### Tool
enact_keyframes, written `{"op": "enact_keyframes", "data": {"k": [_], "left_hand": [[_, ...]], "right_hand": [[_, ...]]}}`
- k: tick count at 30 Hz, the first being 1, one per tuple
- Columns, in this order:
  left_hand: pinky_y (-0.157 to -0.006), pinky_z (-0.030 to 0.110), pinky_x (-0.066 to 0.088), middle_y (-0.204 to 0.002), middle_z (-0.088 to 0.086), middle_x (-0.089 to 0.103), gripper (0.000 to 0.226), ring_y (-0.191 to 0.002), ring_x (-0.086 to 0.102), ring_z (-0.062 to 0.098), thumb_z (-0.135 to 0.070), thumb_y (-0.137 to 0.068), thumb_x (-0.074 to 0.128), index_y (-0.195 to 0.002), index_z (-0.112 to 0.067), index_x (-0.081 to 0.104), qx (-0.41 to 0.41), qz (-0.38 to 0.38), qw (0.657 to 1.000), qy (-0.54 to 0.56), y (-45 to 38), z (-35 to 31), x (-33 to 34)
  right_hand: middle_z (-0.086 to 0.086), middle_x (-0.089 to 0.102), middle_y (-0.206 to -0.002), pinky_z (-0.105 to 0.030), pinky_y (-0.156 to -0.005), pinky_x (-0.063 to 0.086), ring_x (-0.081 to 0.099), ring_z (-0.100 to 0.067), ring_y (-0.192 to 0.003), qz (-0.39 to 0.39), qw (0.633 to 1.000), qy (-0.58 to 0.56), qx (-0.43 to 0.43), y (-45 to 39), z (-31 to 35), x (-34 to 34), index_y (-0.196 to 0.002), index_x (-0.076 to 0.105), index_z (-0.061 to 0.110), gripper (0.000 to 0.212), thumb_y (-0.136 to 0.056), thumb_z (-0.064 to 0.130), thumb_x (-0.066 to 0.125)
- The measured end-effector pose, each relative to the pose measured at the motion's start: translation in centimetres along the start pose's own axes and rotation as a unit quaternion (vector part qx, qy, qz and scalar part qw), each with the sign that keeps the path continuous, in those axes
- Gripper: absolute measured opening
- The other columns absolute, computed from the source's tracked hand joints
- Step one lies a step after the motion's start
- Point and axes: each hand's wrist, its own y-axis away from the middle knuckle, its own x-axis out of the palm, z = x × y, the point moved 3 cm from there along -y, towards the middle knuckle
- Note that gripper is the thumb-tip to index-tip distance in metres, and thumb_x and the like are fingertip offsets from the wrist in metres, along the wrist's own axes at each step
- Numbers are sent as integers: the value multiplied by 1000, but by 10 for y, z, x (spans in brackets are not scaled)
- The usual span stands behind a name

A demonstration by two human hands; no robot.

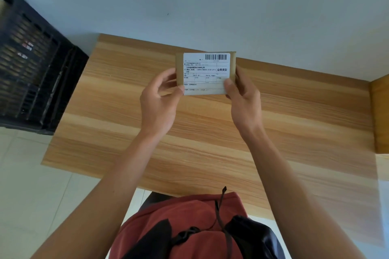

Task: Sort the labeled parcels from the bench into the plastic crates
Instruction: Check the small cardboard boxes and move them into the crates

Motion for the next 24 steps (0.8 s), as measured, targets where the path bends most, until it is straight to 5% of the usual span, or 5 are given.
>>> {"op": "enact_keyframes", "data": {"k": [9, 18, 24], "left_hand": [[-98, 26, 56, -123, -4, 74, 45, -119, 68, 13, -3, -90, 75, -133, -13, 66, 23, -35, 999, 15, 21, -4, -17], [-92, 18, 55, -125, -4, 71, 44, -120, 66, 11, -1, -94, 70, -136, -11, 64, 15, -89, 996, 22, 36, -4, -79], [-90, 15, 56, -126, -9, 71, 46, -118, 66, 3, -6, -94, 72, -138, -15, 63, -15, -150, 989, 3, 54, 13, -165]], "right_hand": [[8, 70, -130, -37, -102, 56, 65, -7, -122, -29, 998, 11, -50, 20, 3, 21, -145, 55, 17, 39, -107, 21, 57], [10, 70, -130, -30, -100, 57, 64, -4, -123, 13, 997, 32, -67, 36, 22, 77, -147, 55, 16, 41, -106, 23, 59], [15, 70, -129, -11, -93, 50, 63, 0, -122, 91, 992, 36, -82, 62, 35, 153, -147, 57, 17, 42, -106, 23, 60]]}}
